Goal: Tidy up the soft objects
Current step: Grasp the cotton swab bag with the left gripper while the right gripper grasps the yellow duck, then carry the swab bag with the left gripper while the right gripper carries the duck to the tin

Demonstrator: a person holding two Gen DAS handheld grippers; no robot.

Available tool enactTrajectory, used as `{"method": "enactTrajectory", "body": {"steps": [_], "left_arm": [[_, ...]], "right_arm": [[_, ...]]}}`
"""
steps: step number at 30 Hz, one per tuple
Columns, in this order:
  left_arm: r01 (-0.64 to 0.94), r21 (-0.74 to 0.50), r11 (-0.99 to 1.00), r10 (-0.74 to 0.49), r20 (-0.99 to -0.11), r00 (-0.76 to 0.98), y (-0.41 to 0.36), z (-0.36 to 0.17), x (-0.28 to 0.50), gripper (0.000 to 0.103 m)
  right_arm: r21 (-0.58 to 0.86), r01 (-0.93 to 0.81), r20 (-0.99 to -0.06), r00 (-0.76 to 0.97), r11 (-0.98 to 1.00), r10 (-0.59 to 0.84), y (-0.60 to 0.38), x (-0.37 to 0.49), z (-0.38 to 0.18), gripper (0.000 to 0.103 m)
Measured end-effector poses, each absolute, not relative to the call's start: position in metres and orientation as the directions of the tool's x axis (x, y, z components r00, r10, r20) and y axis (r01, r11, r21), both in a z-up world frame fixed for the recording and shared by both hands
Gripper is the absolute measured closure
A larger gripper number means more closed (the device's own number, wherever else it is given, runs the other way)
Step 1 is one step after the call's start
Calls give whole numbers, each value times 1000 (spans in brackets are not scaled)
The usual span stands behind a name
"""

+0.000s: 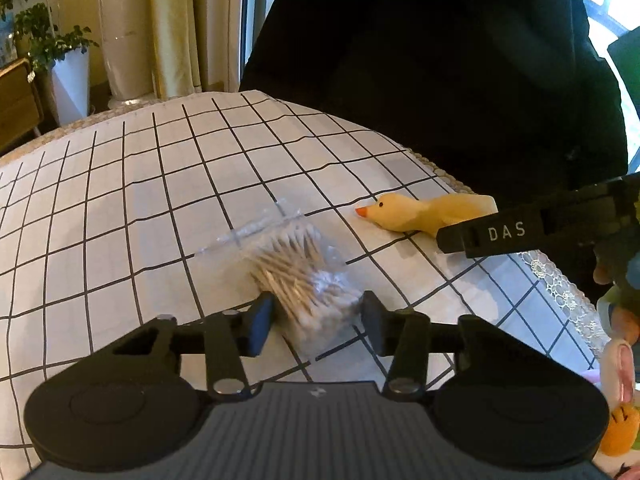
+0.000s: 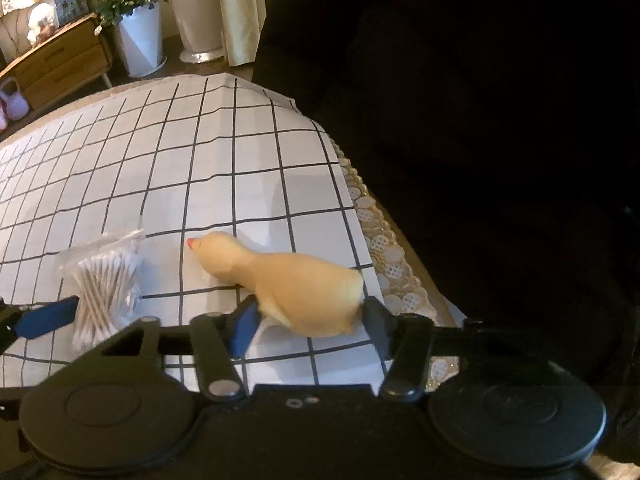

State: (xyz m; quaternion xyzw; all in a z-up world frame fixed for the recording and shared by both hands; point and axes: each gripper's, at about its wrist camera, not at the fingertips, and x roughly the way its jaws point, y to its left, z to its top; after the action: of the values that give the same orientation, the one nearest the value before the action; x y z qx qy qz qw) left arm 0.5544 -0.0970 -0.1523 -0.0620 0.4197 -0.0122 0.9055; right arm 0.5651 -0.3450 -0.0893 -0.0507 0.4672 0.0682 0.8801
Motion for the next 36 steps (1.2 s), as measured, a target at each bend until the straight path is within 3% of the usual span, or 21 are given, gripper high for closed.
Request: {"method": "enactTrajectory", "body": {"steps": [4, 10, 20, 36], "left_arm": [[-20, -124, 992, -81, -754, 652, -92, -150, 549, 64], [-44, -130, 991, -70, -753, 654, -77, -144, 540, 66], [-62, -149, 987, -70, -740, 669, -54, -117, 507, 67], [-9, -146, 989, -97, -700, 707, -23, -21, 396, 66]], "right_arm": [[-51, -182, -814, 577, 982, 64, -342, 559, -85, 69], [-21, -188, -795, 599, 982, 98, -348, 546, -72, 75], [31, -209, -733, 660, 977, 164, -359, 502, -24, 76], [60, -302, -665, 699, 951, 264, -323, 378, 55, 76]]}}
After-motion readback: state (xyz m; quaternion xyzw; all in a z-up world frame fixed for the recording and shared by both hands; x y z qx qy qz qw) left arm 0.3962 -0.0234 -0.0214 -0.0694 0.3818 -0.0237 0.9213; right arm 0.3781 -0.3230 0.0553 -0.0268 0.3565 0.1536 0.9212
